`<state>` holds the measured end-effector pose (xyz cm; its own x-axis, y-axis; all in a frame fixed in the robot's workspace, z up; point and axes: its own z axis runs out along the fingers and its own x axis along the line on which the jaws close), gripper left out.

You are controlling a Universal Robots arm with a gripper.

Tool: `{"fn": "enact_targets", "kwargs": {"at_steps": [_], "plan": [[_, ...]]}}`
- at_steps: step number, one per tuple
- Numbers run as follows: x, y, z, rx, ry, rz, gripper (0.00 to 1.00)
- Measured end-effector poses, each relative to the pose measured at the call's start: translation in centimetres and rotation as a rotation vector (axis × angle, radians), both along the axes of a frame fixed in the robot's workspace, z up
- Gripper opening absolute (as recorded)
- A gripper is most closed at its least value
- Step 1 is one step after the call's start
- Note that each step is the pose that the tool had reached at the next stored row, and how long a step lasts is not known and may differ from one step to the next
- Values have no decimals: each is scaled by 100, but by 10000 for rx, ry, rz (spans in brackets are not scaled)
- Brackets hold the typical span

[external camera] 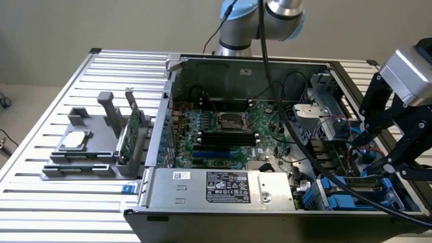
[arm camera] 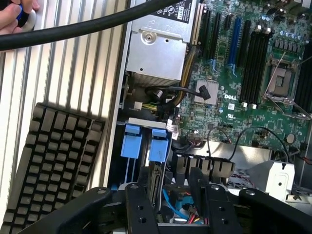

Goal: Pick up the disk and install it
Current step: 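Insert the disk into the insertion slot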

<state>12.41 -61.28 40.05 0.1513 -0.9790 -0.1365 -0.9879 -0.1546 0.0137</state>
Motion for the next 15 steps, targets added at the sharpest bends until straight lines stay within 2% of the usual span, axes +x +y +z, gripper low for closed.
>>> {"fn": "enact_targets", "kwargs": {"at_steps": [9,10,11,12,14,15], "plan": [[49,7,-1,-7,0,-1,46],[53,11,-1,-7,0,-1,44],[58,16,0,-8,0,0,38],[63,23,0,-8,0,-1,38],[70,37,0,-8,0,0,25],[70,43,-1,-7,0,-1,25]]}}
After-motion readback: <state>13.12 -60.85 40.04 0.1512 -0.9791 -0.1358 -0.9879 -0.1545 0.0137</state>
